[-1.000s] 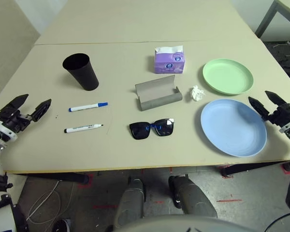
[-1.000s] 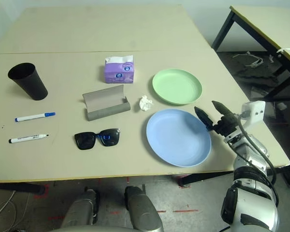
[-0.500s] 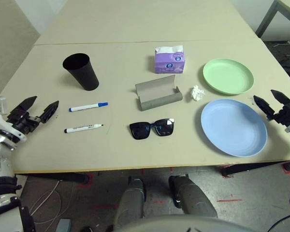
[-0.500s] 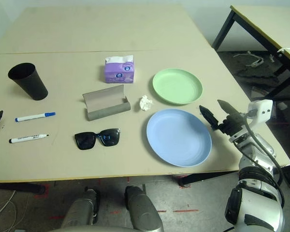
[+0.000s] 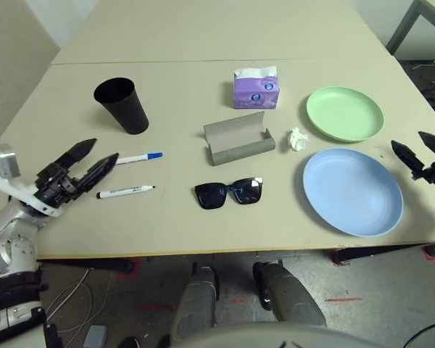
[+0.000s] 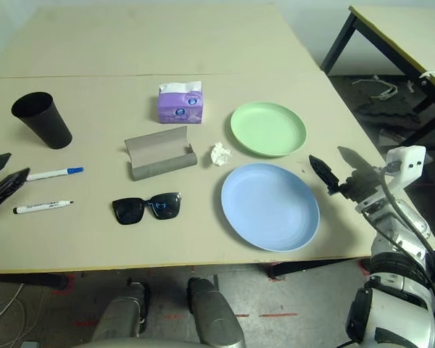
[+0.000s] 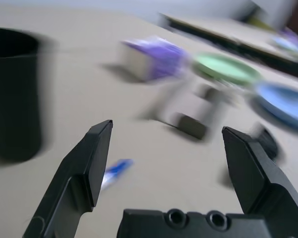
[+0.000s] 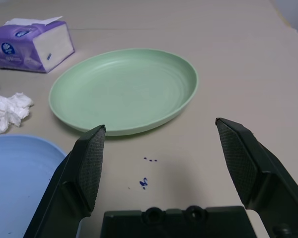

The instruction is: Organize and tidy the items on the table.

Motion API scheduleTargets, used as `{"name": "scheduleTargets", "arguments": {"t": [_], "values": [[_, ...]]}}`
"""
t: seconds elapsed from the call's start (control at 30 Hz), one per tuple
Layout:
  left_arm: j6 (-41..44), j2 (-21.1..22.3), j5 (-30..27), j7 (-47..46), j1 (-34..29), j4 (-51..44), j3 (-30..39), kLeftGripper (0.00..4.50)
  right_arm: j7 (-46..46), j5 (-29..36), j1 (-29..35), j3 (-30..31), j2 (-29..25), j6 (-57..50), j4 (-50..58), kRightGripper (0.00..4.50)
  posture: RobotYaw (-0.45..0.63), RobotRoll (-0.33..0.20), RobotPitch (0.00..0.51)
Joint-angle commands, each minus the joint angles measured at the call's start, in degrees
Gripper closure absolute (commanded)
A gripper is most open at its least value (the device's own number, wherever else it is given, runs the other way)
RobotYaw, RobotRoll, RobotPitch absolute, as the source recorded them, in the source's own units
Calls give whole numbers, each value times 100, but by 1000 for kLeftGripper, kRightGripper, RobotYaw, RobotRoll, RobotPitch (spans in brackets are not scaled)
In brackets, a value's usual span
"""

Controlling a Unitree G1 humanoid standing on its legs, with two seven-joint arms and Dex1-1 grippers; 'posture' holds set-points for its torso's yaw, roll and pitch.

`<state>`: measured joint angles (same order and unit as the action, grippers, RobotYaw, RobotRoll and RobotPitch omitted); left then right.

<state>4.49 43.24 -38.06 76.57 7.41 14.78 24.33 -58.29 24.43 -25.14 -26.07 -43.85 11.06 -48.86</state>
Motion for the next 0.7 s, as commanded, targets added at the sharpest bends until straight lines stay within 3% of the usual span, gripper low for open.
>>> {"name": "scheduleTargets", "arguments": {"t": [0.03,0.43,0.57,0.7], "values": [[-464,189,460,759,-137,-80,-529,22,41,-97,156,96,-111,-239,240,0,-165,0,194],[-324,134,473,1104,318,-413,-1103,22,-44,-106,80,308,-237,-1020,937,0,-181,0,181],[-459,151,585,1150,473,-67,-1131,22,532,-367,103,778,-712,-2855,2255,0,-196,0,183],[-582,114,682,1176,610,204,-1166,22,516,-358,424,1254,-1302,-4523,3676,0,-202,0,190]]}}
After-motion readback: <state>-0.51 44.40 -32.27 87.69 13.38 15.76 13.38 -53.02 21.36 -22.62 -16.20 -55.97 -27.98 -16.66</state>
